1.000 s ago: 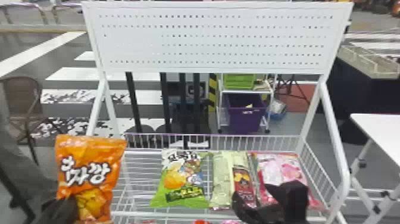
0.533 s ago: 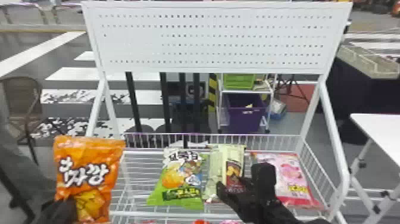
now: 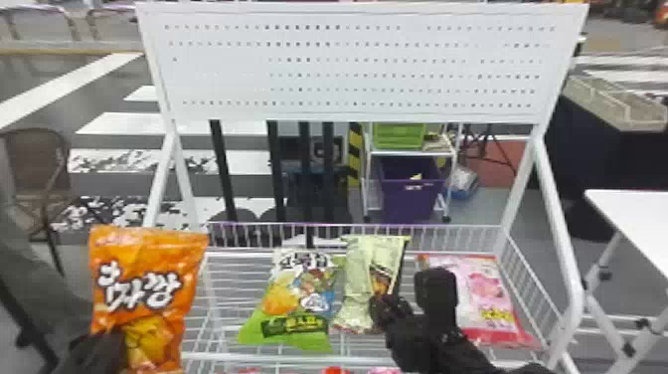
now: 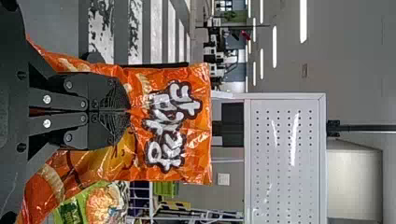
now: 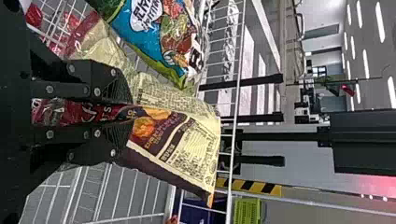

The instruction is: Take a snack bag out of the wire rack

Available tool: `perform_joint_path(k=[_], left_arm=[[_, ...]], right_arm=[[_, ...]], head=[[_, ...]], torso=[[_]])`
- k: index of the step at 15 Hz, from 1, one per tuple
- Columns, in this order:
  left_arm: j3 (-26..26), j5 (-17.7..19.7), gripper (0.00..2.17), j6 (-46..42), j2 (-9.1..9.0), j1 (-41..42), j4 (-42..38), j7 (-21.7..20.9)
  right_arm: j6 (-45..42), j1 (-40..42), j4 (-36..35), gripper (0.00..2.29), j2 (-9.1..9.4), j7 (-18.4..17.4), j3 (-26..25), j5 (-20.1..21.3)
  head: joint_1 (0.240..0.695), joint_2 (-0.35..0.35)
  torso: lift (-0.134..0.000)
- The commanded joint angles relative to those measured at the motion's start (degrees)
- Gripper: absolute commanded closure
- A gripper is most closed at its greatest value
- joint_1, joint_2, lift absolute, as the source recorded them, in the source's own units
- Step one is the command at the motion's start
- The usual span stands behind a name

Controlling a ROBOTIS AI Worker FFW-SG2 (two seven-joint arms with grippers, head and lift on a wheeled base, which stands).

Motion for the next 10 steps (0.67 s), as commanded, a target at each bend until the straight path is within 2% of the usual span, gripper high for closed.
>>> perform_joint_path(k=[1, 4, 6, 8, 10], left_arm=[[-0.1, 0.1, 1.96, 0.0, 0.1, -0.2, 0.2, 0.0], [-0.2, 0.2, 1.96, 0.0, 0.1, -0.5, 0.5, 0.0], [-0.2, 0.2, 1.96, 0.0, 0.01, -0.5, 0.7, 0.0], [-0.3, 0.2, 1.96, 0.0, 0.01, -0.6, 0.7, 0.0], [-0.4, 0.3, 1.96, 0.0, 0.01, -0.8, 0.7, 0.0]], right_arm=[[0.2, 2.0, -3.5, 2.25, -0.67, -0.7, -0.6, 0.1], [-0.3, 7.1, -11.6, 2.25, -2.6, -2.4, -2.4, 0.6], [-1.9, 12.9, -19.7, 2.25, -3.92, -2.7, -5.3, 1.0], [-4.8, 19.9, -26.7, 2.25, -4.45, -2.3, -8.4, 2.4], [-11.4, 28.0, -31.4, 2.25, -4.36, -1.0, -11.4, 3.5]], head=[[0.499, 0.0], [0.499, 0.0], [0.499, 0.0], [0.499, 0.0], [0.499, 0.0]], torso=[[0.0], [0.0], [0.0], [0.0], [0.0]])
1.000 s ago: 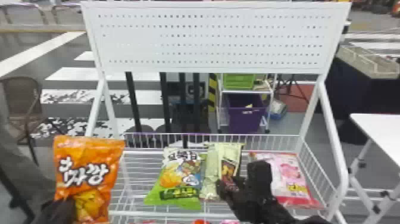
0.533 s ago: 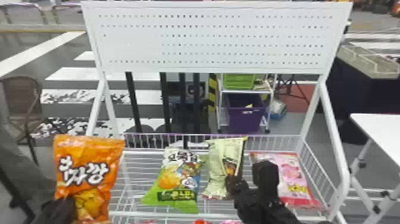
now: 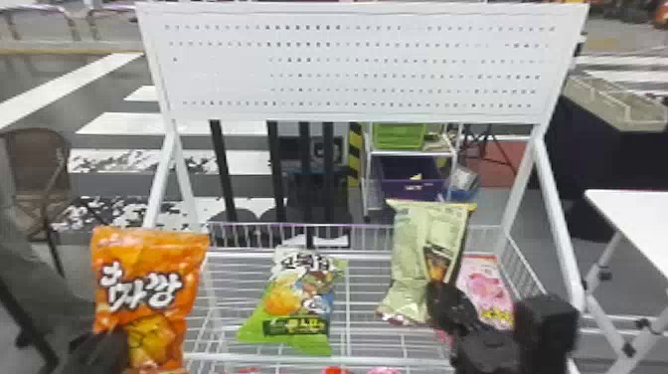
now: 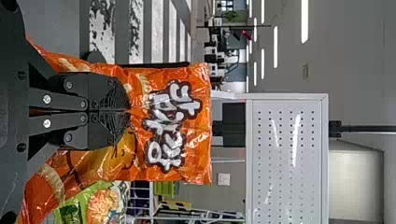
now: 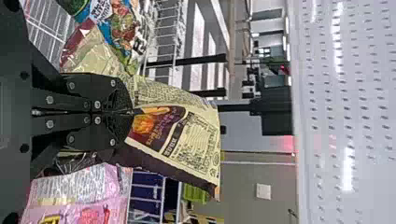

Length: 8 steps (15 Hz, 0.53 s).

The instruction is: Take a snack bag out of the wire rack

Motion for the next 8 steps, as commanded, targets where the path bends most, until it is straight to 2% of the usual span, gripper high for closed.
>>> perform_joint_path(k=[1, 3, 6, 8], left_arm=[[-0.2, 0.0, 1.96, 0.0, 0.0, -0.1, 0.0, 0.0], [-0.2, 0.1, 1.96, -0.2, 0.0, -0.2, -0.2, 0.0], [-0.2, 0.1, 1.96, -0.2, -0.17, -0.1, -0.4, -0.1], [-0.2, 0.1, 1.96, -0.4, -0.17, -0.1, -0.4, 0.0]], right_arm=[[-6.6, 9.2, -4.9, 2.25, 0.15, 0.6, -3.6, 1.1], [-12.8, 16.6, -6.8, 2.25, 0.59, 1.2, -6.6, 1.2], [-19.5, 25.4, -9.0, 2.25, 2.34, 1.3, -10.6, 3.7], [-22.4, 30.1, -10.5, 2.25, 5.16, 3.9, -14.6, 3.7]], head=[[0.499, 0.0], [0.499, 0.0], [0.499, 0.0], [0.499, 0.0]], torso=[[0.0], [0.0], [0.0], [0.0]])
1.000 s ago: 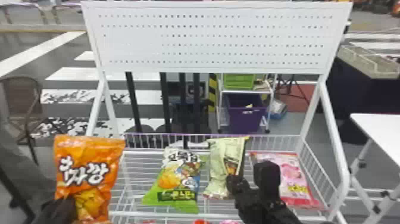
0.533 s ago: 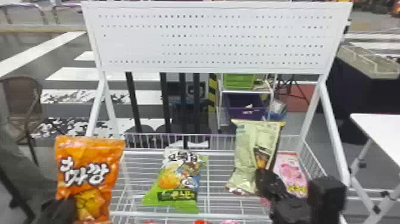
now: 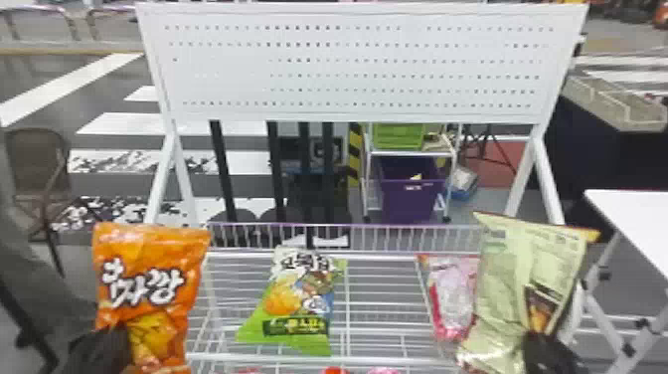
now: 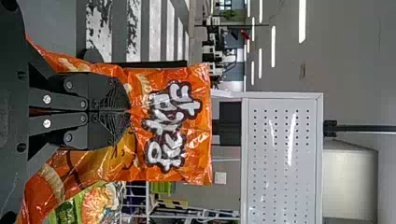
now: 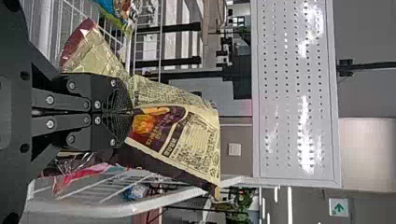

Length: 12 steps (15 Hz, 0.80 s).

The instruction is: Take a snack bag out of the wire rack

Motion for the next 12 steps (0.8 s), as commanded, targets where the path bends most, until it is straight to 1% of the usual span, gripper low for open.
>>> perform_joint_path(k=[1, 2, 12], left_arm=[[-0.1, 0.0, 1.96, -0.2, -0.03, 0.0, 0.0, 0.0], [-0.4, 0.0, 1.96, -0.2, -0.03, 0.0, -0.2, 0.0], [-0.2, -0.2, 1.96, -1.1, -0.03, 0.7, -0.8, 0.1]], right_arm=[[-3.4, 4.3, -1.1, 2.25, 3.25, 2.1, -4.1, 0.0], [-3.7, 4.8, -1.1, 2.25, 3.6, 2.2, -4.7, -0.1], [-4.1, 4.9, -0.9, 2.25, 3.6, 2.4, -4.4, 0.1]], head=[[0.499, 0.0], [0.499, 0.0], [0.499, 0.0]], torso=[[0.0], [0.0], [0.0]])
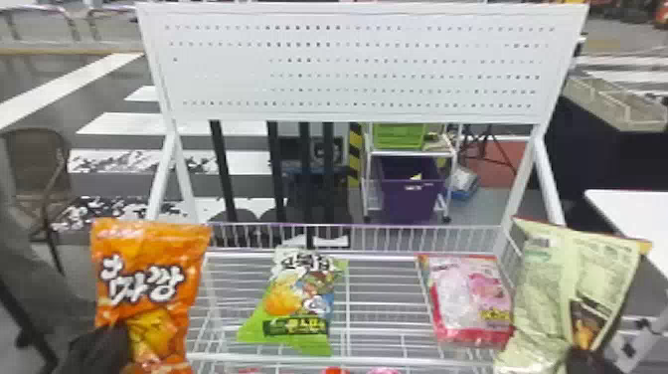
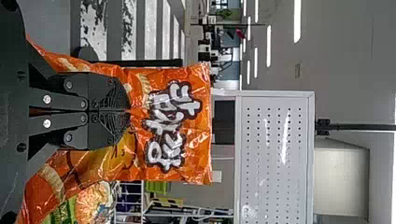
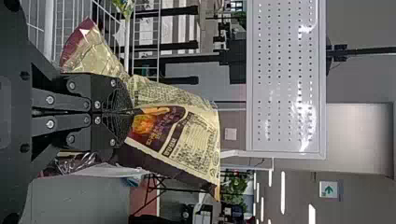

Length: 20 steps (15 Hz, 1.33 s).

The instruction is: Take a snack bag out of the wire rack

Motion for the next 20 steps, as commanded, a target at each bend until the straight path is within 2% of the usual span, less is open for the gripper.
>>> perform_joint_path(k=[1, 20], left_arm=[[0.0, 0.0, 1.96, 0.0, 0.0, 0.0, 0.0, 0.0], [0.1, -0.2, 1.96, 0.0, -0.17, 0.0, -0.1, 0.0]], right_arm=[[0.0, 0.1, 0.0, 2.25, 0.0, 0.1, 0.0, 0.0], [0.0, -0.1, 0.4, 2.25, 0.0, 0.4, 0.1, 0.4]], head=[[0.499, 0.0], [0.499, 0.0]], torso=[[0.0], [0.0]])
